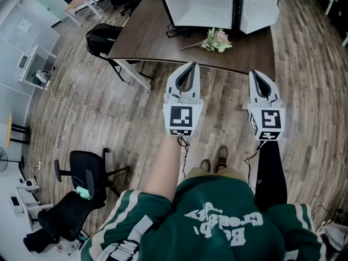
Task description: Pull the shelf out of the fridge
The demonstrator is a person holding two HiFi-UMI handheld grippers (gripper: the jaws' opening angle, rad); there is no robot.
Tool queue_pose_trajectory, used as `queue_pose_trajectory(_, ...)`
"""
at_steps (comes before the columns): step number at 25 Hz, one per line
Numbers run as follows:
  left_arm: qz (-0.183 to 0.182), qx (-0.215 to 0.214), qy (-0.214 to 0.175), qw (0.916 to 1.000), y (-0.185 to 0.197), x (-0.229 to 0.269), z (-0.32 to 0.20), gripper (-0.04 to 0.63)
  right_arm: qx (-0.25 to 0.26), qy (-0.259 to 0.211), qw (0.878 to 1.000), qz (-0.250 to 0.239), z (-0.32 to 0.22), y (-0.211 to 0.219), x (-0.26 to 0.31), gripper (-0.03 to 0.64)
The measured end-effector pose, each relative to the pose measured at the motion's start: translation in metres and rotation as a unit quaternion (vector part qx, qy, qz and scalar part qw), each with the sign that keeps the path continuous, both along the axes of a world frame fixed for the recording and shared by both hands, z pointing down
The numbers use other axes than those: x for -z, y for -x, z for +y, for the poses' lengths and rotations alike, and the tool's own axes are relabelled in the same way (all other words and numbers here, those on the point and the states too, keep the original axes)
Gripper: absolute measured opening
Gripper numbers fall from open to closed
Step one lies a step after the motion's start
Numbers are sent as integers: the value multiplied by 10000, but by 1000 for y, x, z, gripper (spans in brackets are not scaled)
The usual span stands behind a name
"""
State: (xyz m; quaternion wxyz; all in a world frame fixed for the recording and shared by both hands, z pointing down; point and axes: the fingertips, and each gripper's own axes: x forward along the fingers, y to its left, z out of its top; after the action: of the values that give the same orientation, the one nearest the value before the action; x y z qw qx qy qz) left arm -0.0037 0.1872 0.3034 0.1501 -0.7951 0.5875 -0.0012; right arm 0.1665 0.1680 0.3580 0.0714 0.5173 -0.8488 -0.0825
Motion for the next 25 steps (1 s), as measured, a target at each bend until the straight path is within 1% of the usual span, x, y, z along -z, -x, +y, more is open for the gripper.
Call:
queue_pose_trajectory(4, -14, -29, -33, 10000, 0, 0, 18, 14, 57, -44, 10000, 12, 18, 5, 1, 8)
queue_pose_trajectory(7, -17, -9, -47, 10000, -7, 1, 24, 14, 85, -79, 9999, 31, 22, 0, 4, 8)
queue_pose_trajectory(13, -28, 162, -37, 9999, -20, 3, 39, 15, 237, -109, 9996, -104, 32, -13, 13, 9)
queue_pose_trajectory(18, -27, 338, -36, 9994, -25, 1, 50, 15, 400, -169, 9990, -89, 42, -16, 10, 9)
queue_pose_trajectory(22, -37, 445, -35, 9990, -24, 3, 50, 15, 497, -203, 9985, -111, 42, -15, 11, 9)
queue_pose_trajectory(25, -83, 499, -8, 9987, -19, 4, 41, 15, 539, -242, 9981, -155, 32, -12, 14, 9)
